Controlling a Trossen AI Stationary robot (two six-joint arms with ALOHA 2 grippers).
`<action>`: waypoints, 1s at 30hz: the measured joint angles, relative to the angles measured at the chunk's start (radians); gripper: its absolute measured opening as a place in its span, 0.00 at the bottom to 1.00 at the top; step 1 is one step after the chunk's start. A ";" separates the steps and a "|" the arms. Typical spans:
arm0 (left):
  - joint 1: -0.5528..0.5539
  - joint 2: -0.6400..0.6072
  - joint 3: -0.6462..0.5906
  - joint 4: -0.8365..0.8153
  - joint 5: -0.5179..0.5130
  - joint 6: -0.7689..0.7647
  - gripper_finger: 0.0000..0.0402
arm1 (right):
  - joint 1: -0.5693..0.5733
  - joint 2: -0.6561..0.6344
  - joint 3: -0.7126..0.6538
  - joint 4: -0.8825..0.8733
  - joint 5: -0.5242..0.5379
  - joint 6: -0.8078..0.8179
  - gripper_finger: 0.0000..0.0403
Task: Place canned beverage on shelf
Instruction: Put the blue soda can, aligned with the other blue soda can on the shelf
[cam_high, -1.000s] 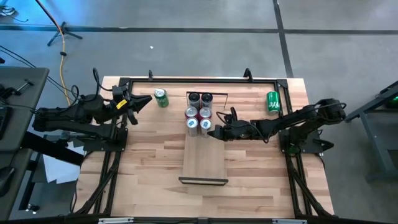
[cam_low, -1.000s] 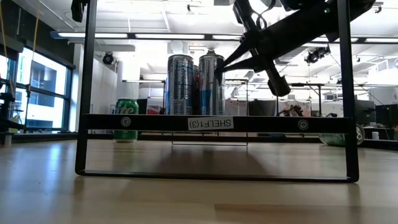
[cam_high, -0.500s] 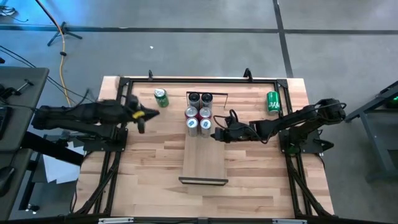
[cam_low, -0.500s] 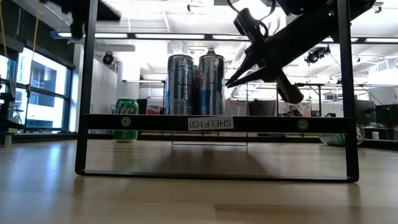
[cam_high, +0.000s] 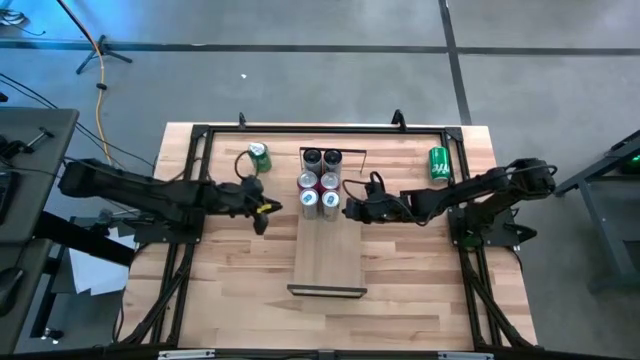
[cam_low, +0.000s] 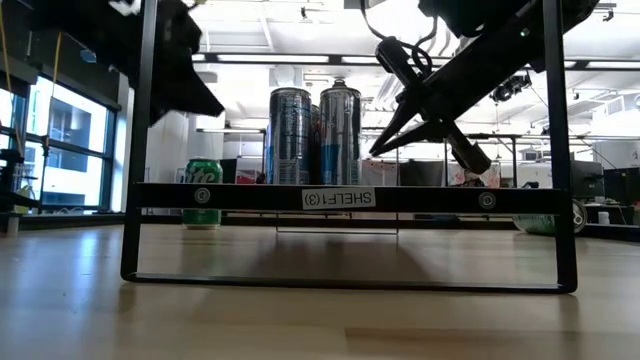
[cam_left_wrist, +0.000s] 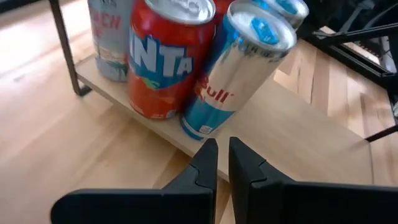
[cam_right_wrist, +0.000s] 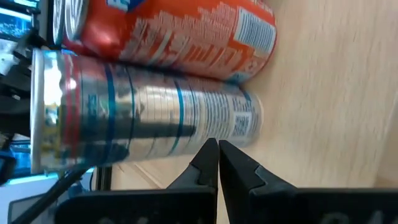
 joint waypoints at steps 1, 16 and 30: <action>0.000 0.023 -0.008 0.031 0.001 -0.009 0.01 | -0.004 0.000 0.000 0.003 0.000 0.000 0.00; 0.001 0.245 -0.014 0.211 0.036 -0.003 0.01 | -0.010 0.000 0.000 0.065 -0.027 0.000 0.00; 0.010 0.291 -0.014 0.293 0.033 -0.003 0.01 | -0.010 0.000 0.000 0.103 -0.027 0.012 0.00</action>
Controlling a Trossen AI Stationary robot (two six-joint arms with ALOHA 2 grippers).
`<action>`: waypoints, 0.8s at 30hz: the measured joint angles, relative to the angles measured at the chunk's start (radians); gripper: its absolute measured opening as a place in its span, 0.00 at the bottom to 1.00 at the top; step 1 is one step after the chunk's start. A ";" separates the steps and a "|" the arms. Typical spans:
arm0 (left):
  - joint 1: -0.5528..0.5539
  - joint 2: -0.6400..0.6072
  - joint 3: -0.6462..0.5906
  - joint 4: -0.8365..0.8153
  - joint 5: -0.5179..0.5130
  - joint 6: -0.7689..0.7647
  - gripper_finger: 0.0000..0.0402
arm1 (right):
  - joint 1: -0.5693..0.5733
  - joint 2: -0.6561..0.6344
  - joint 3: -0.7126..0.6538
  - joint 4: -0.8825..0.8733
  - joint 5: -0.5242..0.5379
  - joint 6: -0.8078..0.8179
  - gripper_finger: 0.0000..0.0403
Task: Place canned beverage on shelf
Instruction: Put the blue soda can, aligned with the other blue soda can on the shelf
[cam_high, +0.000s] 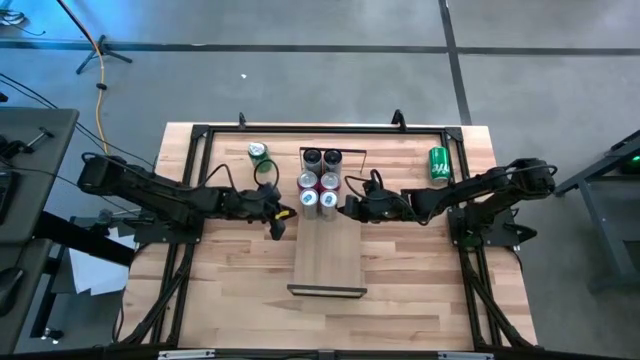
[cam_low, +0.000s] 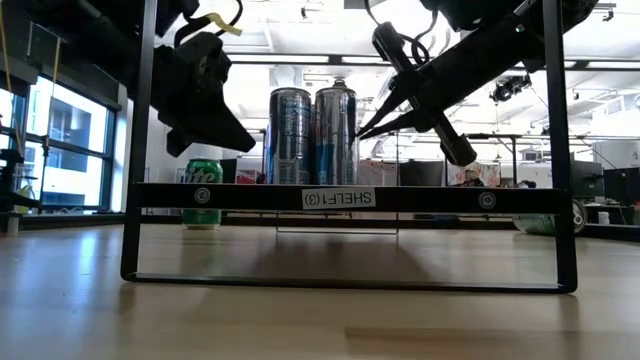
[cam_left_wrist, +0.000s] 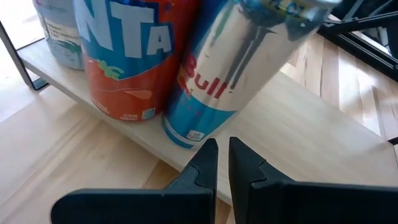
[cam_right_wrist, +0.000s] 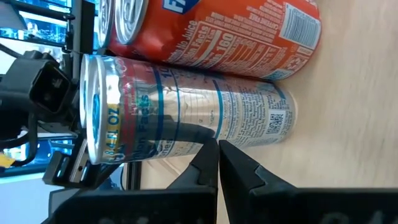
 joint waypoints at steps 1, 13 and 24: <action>0.005 0.000 0.000 0.000 0.000 0.000 0.01 | 0.000 0.000 0.000 0.002 0.000 0.000 0.00; 0.053 0.000 0.000 0.000 0.002 0.000 0.01 | 0.000 0.000 0.000 0.029 -0.002 0.003 0.00; 0.058 -0.001 0.000 -0.005 0.030 0.000 0.01 | 0.000 0.000 0.000 0.026 -0.006 -0.024 0.00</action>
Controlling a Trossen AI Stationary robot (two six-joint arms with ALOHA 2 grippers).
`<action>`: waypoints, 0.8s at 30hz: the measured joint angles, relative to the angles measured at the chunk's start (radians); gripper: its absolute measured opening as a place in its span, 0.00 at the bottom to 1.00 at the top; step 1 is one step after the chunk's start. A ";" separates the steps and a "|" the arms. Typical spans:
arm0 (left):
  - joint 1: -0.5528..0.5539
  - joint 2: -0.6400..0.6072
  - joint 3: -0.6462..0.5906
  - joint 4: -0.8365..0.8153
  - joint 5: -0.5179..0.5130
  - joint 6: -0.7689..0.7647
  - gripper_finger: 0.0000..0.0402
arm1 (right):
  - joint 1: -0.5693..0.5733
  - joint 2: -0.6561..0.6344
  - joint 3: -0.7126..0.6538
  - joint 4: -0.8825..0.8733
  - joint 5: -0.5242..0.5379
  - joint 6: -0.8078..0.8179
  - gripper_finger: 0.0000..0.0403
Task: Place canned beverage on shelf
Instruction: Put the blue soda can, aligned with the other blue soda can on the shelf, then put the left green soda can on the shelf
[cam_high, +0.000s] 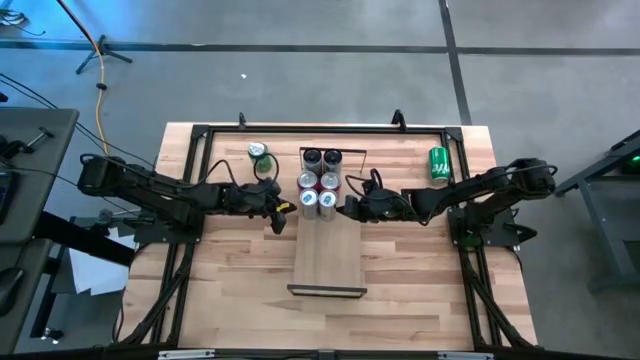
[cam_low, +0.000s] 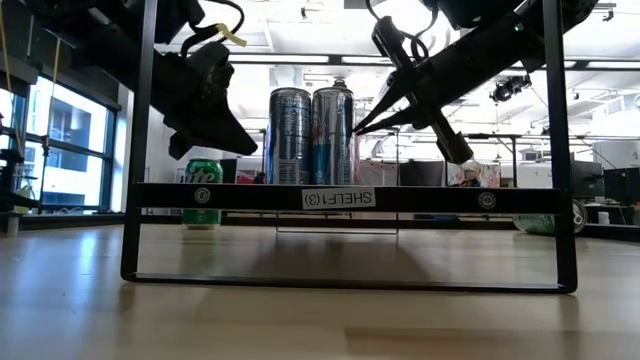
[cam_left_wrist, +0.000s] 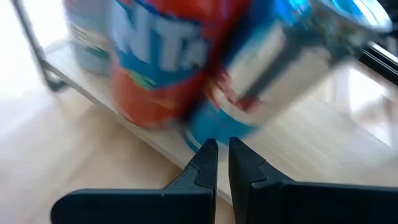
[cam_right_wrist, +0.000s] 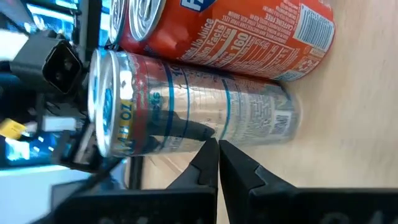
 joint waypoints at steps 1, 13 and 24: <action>0.007 -0.005 0.000 -0.006 0.041 0.000 0.01 | 0.000 0.000 0.000 -0.005 -0.001 -0.017 0.00; 0.156 -0.426 0.000 -0.166 0.236 0.022 0.01 | -0.047 -0.327 0.000 -0.450 0.022 -0.269 0.00; 0.156 -0.731 0.000 0.023 0.186 0.132 0.01 | -0.052 -0.717 0.000 -0.317 0.198 -0.668 0.00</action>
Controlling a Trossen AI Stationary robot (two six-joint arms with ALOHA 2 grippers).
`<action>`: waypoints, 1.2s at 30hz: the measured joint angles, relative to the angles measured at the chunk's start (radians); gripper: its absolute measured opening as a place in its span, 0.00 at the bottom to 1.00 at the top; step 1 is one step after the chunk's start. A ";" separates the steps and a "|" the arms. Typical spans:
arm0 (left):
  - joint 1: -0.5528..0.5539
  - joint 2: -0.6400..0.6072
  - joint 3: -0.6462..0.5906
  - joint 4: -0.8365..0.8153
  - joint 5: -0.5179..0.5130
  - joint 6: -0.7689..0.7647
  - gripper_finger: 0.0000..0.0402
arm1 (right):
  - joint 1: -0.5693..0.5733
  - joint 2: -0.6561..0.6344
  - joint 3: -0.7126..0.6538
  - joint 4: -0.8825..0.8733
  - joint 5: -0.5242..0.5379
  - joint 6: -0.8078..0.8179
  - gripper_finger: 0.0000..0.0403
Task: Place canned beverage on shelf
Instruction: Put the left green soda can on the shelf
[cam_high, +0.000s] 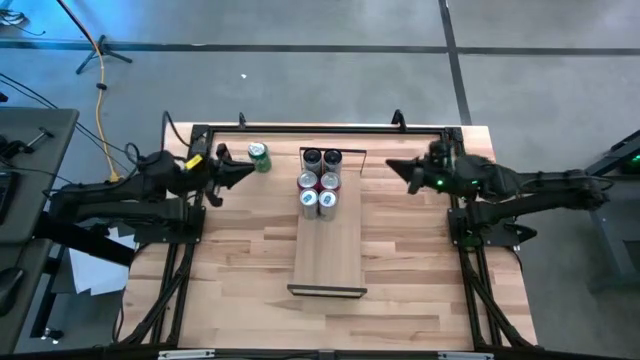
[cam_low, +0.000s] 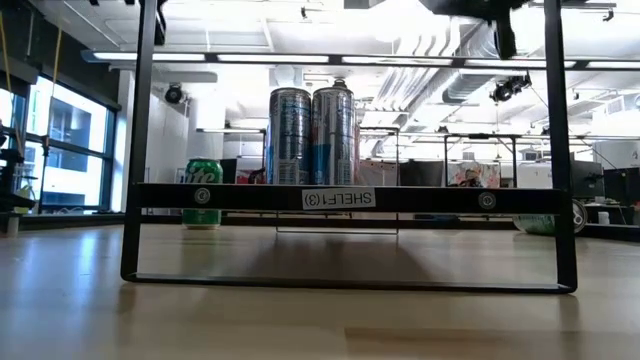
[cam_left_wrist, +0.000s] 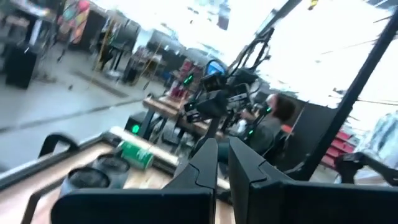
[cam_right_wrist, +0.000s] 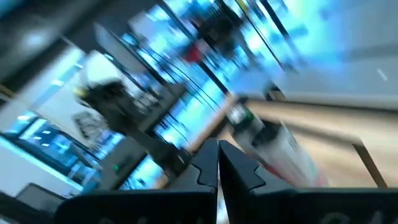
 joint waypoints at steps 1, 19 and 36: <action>-0.005 0.000 0.000 0.011 0.000 0.016 0.01 | 0.000 -0.010 0.000 0.041 0.000 -0.041 0.00; 0.039 0.017 0.067 -0.214 -0.127 0.122 0.17 | 0.000 -0.003 0.000 0.192 -0.003 -0.300 0.00; 0.340 0.413 0.711 -1.017 -0.134 0.295 0.83 | 0.000 -0.003 0.000 0.149 -0.011 -0.292 0.00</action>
